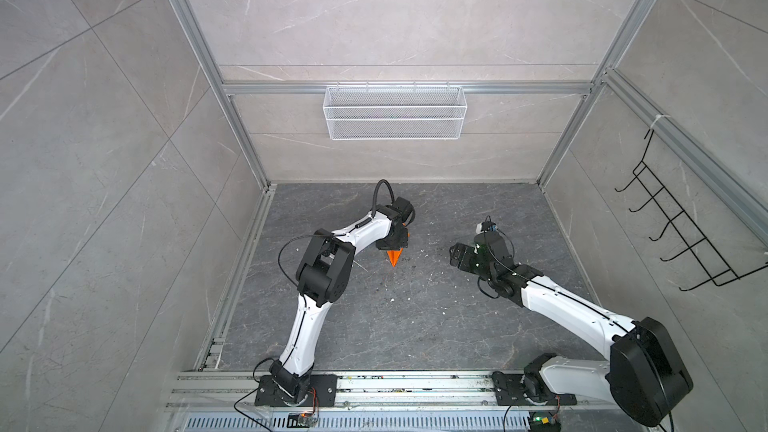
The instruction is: Fold a paper plane with a square sheet of paper (pick it up from the middle)
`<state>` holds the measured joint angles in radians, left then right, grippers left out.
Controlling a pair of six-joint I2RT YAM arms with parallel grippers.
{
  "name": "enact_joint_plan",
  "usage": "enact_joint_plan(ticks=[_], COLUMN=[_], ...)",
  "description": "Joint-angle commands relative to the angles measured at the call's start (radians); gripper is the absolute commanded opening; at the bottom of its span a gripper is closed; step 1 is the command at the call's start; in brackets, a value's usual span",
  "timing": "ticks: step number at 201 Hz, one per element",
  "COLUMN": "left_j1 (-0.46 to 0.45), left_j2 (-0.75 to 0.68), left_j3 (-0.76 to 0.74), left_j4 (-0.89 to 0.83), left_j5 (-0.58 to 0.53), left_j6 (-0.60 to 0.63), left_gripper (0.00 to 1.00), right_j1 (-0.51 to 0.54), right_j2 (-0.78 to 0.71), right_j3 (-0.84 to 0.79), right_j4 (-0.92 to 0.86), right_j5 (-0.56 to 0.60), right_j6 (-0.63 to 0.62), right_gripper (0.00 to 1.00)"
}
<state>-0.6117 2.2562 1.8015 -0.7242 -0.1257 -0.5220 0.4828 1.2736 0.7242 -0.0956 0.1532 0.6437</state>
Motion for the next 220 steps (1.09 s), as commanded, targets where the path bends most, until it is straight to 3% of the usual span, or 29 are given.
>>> enact_joint_plan(ticks=[1,93,111,135,174,196,220], left_j1=[0.004,0.005,0.006,0.014,0.019,0.034,0.071], left_j2=[0.022,0.024,-0.013,-0.083,-0.229,-0.350,-0.527], left_j3=[0.053,0.057,0.081,0.096,0.068,0.002,-0.175], left_j4=[-0.071,-0.067,-0.063,-0.053,-0.027,0.012,0.128], left_j5=[-0.001,0.050,0.064,0.071,0.058,-0.016,-0.157], left_j6=[0.010,-0.011,0.003,0.011,0.036,0.067,0.109], left_gripper=[0.13,0.19,0.30,0.37,0.58,0.71,0.83], right_j1=[-0.004,-0.006,-0.007,-0.012,-0.032,-0.051,-0.091], right_j2=[-0.020,-0.012,-0.020,-0.036,-0.068,-0.095,-0.135], right_j3=[-0.019,0.021,0.060,0.118,0.201,0.219,0.175], right_j4=[-0.016,-0.047,-0.080,-0.125,-0.173,-0.159,-0.066], right_j5=[0.008,0.022,0.056,0.099,0.150,0.216,0.285], right_j6=[0.019,0.040,0.024,-0.004,-0.085,-0.171,-0.304], right_gripper=[0.87,0.88,0.92,0.99,0.99,0.99,0.99])
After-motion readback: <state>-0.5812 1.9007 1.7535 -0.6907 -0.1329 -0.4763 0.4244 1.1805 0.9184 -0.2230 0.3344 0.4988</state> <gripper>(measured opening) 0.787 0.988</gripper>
